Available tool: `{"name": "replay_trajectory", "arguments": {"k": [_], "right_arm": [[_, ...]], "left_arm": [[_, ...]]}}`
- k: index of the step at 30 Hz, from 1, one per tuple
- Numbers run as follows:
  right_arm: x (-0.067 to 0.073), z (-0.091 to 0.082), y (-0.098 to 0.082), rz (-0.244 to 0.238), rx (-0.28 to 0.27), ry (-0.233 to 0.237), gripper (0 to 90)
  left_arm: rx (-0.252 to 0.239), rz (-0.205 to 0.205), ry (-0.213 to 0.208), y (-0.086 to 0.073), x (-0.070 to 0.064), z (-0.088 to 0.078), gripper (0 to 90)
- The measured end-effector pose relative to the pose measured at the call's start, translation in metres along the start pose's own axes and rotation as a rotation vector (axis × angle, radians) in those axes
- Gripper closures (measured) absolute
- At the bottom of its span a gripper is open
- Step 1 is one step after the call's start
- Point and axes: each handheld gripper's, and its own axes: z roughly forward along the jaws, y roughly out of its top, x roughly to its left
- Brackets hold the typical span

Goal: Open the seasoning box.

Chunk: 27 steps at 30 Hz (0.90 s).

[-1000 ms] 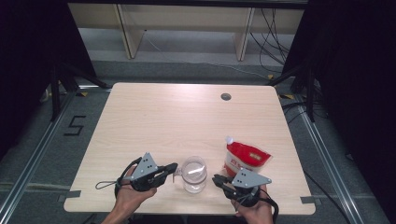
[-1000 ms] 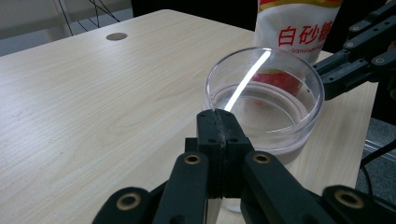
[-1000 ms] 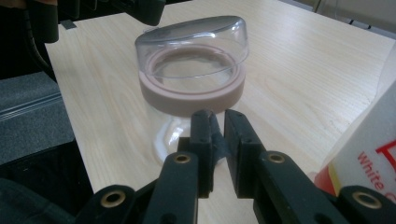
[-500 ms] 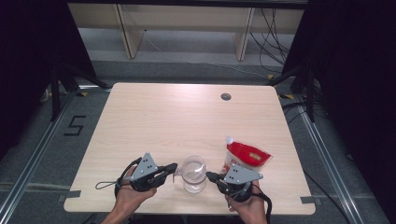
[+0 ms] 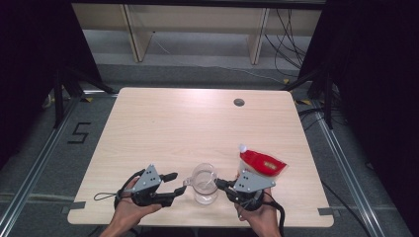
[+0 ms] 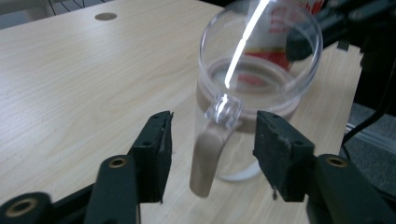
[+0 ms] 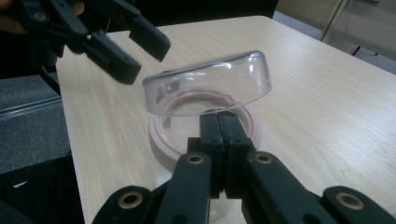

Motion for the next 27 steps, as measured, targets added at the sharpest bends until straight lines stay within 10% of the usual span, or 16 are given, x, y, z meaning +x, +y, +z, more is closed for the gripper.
{"name": "replay_trajectory", "arguments": {"k": [13,27], "right_arm": [[0.005,0.006,0.015,-0.051,-0.033,0.015,89.9],[0.009,0.012,0.031,-0.082,-0.052,0.043,88.7]], "left_arm": [[0.078,-0.024,0.063,-0.03,0.0,0.002,17.9],[0.131,-0.054,0.057,-0.048,-0.007,-0.003,16.0]]}}
